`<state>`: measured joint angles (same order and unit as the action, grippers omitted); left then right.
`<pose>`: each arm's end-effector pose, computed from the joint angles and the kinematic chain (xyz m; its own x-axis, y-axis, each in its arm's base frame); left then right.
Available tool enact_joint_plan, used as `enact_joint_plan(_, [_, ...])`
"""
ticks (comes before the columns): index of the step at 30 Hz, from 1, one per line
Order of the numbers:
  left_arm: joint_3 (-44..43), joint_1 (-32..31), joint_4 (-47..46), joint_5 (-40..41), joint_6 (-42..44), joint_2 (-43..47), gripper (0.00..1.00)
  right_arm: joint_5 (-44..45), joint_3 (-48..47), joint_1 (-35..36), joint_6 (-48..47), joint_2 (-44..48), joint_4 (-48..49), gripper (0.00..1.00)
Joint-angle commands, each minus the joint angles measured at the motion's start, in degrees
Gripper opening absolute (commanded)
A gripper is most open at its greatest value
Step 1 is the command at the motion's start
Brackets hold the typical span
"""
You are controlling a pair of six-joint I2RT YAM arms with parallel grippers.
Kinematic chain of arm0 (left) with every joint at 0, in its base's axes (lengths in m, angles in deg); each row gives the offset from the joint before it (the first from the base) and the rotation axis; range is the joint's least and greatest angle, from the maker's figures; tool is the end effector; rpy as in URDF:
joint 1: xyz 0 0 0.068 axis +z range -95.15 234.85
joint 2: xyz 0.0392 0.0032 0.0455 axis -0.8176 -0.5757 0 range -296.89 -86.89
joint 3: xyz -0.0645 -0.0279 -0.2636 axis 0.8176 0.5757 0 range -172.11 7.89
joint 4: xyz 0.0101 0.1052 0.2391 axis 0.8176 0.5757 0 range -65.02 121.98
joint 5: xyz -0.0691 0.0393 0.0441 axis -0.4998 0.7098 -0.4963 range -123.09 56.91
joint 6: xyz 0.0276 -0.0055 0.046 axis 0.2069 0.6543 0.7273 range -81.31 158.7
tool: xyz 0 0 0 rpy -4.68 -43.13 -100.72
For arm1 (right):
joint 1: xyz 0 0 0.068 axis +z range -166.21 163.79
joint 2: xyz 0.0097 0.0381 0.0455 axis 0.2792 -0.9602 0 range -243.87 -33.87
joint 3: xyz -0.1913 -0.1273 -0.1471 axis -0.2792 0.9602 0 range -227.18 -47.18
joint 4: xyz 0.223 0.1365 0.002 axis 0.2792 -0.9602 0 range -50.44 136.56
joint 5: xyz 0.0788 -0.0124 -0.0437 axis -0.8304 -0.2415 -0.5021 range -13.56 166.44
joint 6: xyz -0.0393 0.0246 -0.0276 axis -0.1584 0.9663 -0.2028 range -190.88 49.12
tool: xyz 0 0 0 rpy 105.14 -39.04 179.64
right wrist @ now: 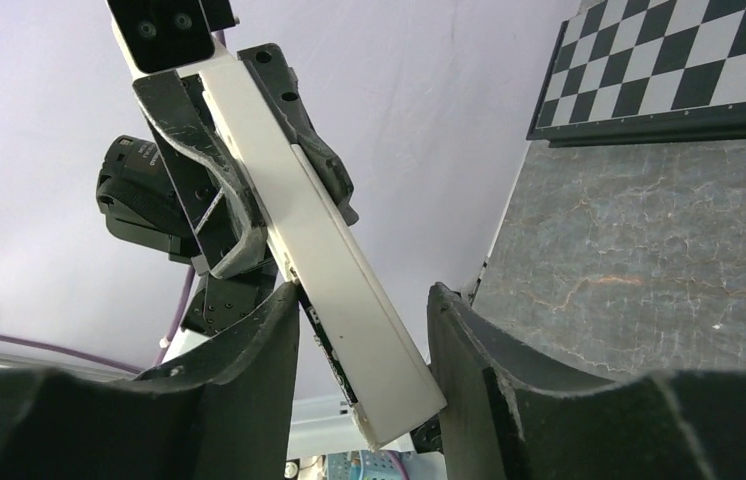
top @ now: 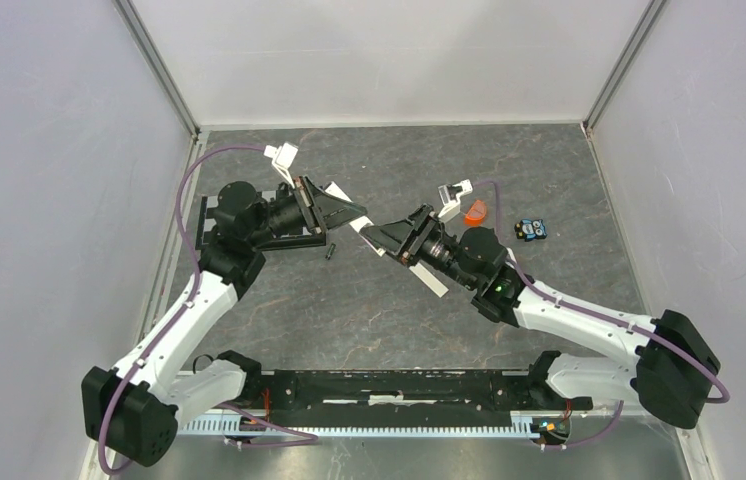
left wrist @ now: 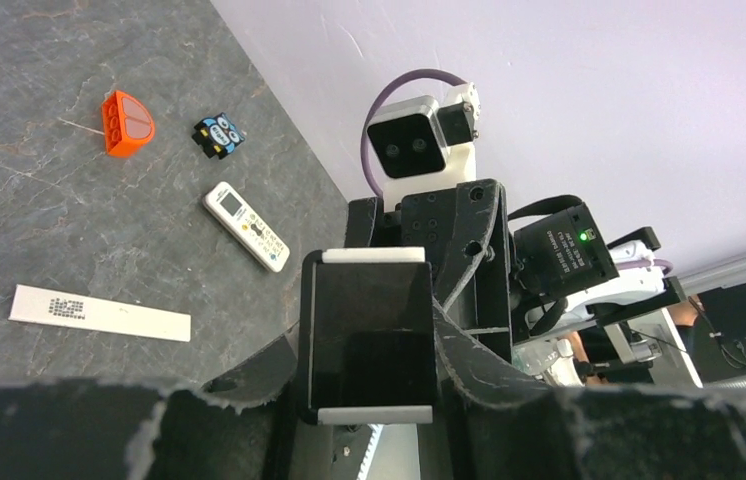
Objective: Load the batteries into the remote control
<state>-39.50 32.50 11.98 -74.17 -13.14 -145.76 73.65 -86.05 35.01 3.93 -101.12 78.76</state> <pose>0.2096 -0.1114 0.3522 -0.6880 -0.3579 -0.6313 0.5718 0.2685 -0.7752 0.1686 0.2126 0.3006 -0.7698 0.5808 -0.2646 -0.2523 0.1038 0.9621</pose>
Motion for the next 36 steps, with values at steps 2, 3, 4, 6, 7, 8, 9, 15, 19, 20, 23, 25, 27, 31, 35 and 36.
enact_joint_plan(2, [-1.39,-0.55,-1.77,-0.84,-1.92,0.08,0.02,-1.20,-0.28,0.36,0.46,-0.26,4.84,0.47])
enact_joint_plan(3, [-1.53,-0.54,-1.75,-0.91,-2.42,-0.23,0.02,-1.20,-0.12,0.33,0.37,-0.18,5.03,0.47])
enact_joint_plan(4, [-1.63,-0.58,-1.77,-1.16,-2.65,-0.35,0.02,-1.22,0.08,0.39,0.08,-0.11,5.34,0.49])
enact_joint_plan(6, [-1.78,-0.46,-1.47,-0.87,-2.42,-0.22,0.02,-1.34,0.03,0.36,-1.02,0.20,5.65,0.62])
enact_joint_plan(7, [-1.82,-0.42,-0.71,-0.37,-1.86,-0.07,0.02,-1.37,-0.03,0.28,-1.87,0.54,5.70,0.75])
enact_joint_plan(8, [-2.05,-0.48,0.11,0.19,-1.18,0.13,0.02,-1.38,-0.19,0.28,-2.93,0.91,5.53,0.83])
enact_joint_plan(9, [-2.39,-0.38,1.48,0.81,-0.23,0.23,0.02,-1.12,-0.19,0.28,-4.02,1.34,4.90,0.90])
enact_joint_plan(15, [-7.26,0.50,20.64,12.14,12.40,1.97,0.02,6.66,-2.34,0.28,-17.17,5.13,-8.85,0.97])
enact_joint_plan(19, [-10.90,0.67,37.03,32.06,21.73,4.75,0.02,16.38,-3.02,0.28,-24.76,5.46,-19.11,0.91])
enact_joint_plan(20, [-11.01,0.70,39.30,36.09,22.61,5.90,0.02,18.07,-3.78,0.36,-26.12,4.52,-21.02,0.90])
enact_joint_plan(23, [-9.95,0.72,41.60,45.66,23.55,10.25,0.02,21.61,-6.92,0.99,-30.50,-1.21,-25.46,0.86])
enact_joint_plan(25, [-9.07,0.69,41.81,48.91,23.75,13.37,0.02,23.12,-9.99,1.69,-32.69,-6.91,-27.54,0.86])
enact_joint_plan(27, [-8.53,0.74,42.51,52.08,23.75,16.15,0.02,25.43,-14.73,3.02,-35.22,-13.56,-30.10,0.86])
enact_joint_plan(31, [-8.24,0.72,43.78,57.02,24.75,20.65,0.02,25.54,-23.56,5.70,-42.78,-26.73,-29.82,0.79])
enact_joint_plan(35, [-8.41,0.71,44.92,58.58,25.21,23.47,0.02,20.22,-30.41,6.18,-49.83,-36.32,-26.87,0.64])
enact_joint_plan(36, [-8.59,0.71,45.19,58.51,25.24,23.74,0.02,20.74,-33.60,6.17,-48.73,-38.74,-29.32,0.64])
